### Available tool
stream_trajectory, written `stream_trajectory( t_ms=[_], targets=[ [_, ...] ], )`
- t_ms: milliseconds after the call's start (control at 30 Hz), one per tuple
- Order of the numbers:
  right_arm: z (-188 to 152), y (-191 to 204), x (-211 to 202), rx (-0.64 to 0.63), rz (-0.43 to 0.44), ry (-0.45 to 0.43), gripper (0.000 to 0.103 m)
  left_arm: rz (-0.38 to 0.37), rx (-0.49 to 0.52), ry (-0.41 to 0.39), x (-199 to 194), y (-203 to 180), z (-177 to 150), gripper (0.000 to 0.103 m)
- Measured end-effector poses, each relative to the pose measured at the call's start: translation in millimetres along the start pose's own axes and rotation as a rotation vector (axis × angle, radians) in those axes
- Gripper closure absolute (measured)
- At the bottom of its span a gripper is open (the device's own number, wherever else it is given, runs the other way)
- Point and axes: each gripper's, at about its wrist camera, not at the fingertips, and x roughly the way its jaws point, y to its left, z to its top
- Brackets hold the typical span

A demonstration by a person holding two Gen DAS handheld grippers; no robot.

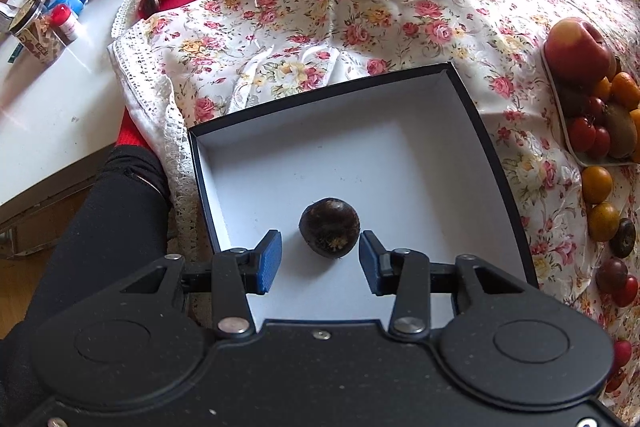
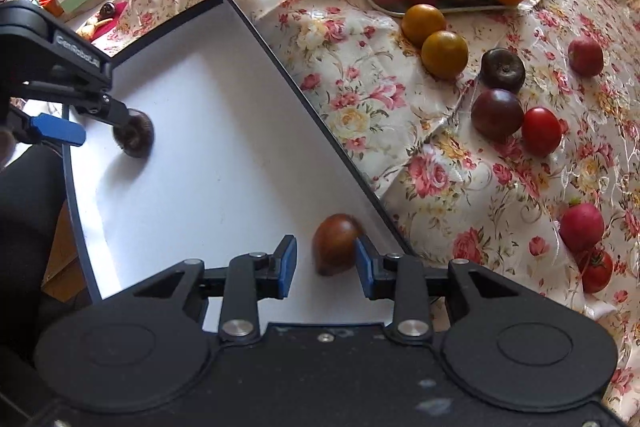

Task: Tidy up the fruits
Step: 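Lower the brown plum into the box and open the right gripper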

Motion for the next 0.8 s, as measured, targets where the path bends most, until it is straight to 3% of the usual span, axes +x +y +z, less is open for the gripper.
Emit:
stream_trajectory(
  t_ms=[233, 667, 800],
  targets=[
    [-1, -5, -8, 0.014, 0.023, 0.000, 0.069, -0.004, 0.010, 0.009, 0, -2, -1, 0.053],
    [-3, -18, -16, 0.044, 0.097, 0.106, 0.068, -0.048, 0.118, 0.055, -3, -22, -18, 0.053],
    [-1, -28, -19, 0.085, 0.140, 0.131, 0.060, -0.074, 0.146, 0.089, -1, -28, -25, 0.053]
  ],
)
